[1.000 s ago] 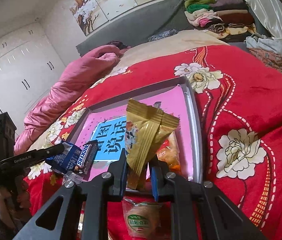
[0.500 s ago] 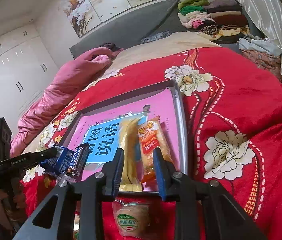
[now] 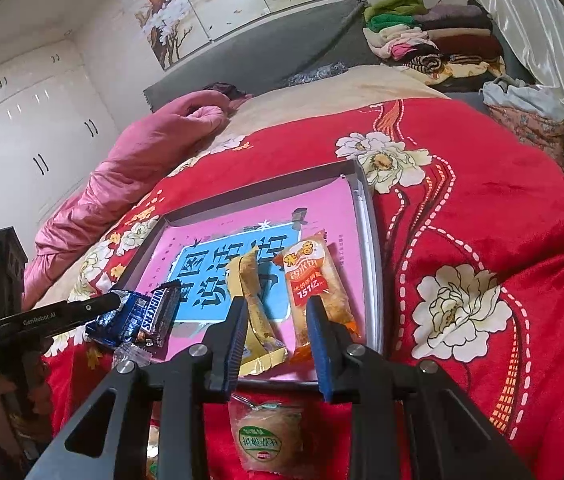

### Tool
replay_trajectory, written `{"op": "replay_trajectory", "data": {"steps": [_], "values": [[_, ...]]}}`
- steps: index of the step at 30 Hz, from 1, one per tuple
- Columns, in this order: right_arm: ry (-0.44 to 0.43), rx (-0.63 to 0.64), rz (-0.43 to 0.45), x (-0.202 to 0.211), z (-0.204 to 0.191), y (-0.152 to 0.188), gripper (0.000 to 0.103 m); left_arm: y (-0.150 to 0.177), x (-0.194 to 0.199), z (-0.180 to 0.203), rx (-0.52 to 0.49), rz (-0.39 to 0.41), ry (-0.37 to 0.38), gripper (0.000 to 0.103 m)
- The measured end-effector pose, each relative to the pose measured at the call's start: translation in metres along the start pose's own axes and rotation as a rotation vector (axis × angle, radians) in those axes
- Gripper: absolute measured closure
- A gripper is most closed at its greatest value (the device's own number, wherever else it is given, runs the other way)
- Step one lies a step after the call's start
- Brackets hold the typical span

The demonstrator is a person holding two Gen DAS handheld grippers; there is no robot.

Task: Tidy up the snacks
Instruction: 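Place the blue biscuit pack beside the Snickers while the right tool lowers the gold snack into the tray, then withdraw both open tools from the tray toward the remaining snacks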

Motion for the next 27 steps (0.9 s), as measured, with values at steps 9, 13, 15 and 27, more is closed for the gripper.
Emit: {"op": "replay_trajectory", "data": {"steps": [9,13,15,27], "values": [[0.017,0.067,0.002,0.001,-0.012,0.002,0.065,-0.002,0.003,0.001,-0.004,0.001,-0.003,0.048],[0.026,0.1,0.007,0.002,-0.017,0.002,0.059,-0.003,0.007,0.005,-0.028,0.009,-0.006,0.044],[0.027,0.113,0.01,0.003,-0.019,0.003,0.058,-0.003,0.009,0.007,-0.038,0.011,-0.006,0.042],[0.04,0.163,0.03,0.008,-0.025,0.004,0.046,-0.005,0.025,0.013,-0.068,0.043,-0.006,0.025]]}}
Point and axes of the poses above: each gripper's, at about its wrist camera, not at the fingertips, and x roughly against the way its jaws point, z to its right, y to its underside, the point moved 1 cm from there along -x, roughly the way its jaws point, and after that the axes turned 7 degrees about -x, right-handed, at the moved point
